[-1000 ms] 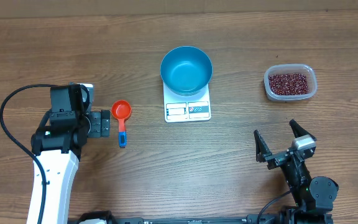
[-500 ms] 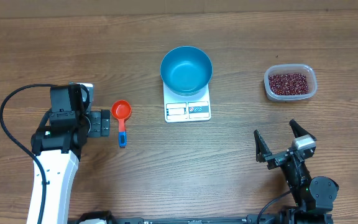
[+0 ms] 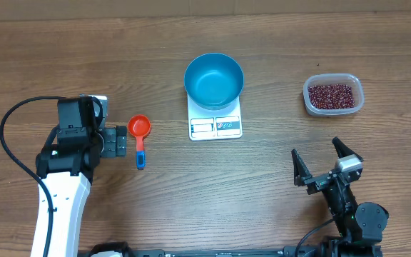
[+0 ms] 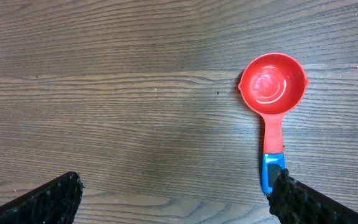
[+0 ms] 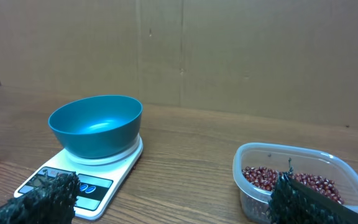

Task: Scoop item into bowl and weigh 150g on scale
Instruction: 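Move the left gripper forward over the red scoop's blue handle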

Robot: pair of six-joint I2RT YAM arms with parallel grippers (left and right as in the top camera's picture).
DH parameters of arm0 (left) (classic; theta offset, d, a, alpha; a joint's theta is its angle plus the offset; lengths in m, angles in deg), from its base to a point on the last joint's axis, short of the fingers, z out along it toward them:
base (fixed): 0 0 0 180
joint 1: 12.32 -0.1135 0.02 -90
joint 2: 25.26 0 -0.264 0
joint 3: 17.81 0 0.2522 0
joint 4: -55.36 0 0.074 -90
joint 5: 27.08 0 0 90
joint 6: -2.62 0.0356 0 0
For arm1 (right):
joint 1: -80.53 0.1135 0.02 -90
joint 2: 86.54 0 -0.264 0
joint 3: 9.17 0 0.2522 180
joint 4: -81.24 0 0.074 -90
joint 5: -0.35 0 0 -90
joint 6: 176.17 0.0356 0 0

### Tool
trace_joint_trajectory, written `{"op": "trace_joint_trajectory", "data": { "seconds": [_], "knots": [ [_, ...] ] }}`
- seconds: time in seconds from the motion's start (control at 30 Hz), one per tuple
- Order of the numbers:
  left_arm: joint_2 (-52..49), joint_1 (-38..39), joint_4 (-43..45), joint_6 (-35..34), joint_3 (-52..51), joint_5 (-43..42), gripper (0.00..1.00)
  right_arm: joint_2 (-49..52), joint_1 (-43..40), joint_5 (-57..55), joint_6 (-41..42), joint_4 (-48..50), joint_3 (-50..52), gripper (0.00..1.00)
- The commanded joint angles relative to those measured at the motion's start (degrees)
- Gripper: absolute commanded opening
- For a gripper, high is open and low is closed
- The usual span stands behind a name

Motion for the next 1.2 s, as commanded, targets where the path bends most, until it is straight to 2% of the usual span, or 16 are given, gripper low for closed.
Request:
{"op": "trace_joint_trajectory", "data": {
  "seconds": [0.0,1.17],
  "knots": [
    [-0.2,-0.31,0.2,-1.2,1.77,-0.72,1.0,-0.61,0.37,-0.09,0.33,0.13,0.61,1.0],
    [-0.2,-0.33,-1.53,-1.22,3.58,-4.79,1.0,-0.61,0.37,-0.09,0.33,0.11,0.61,1.0]
  ]
}}
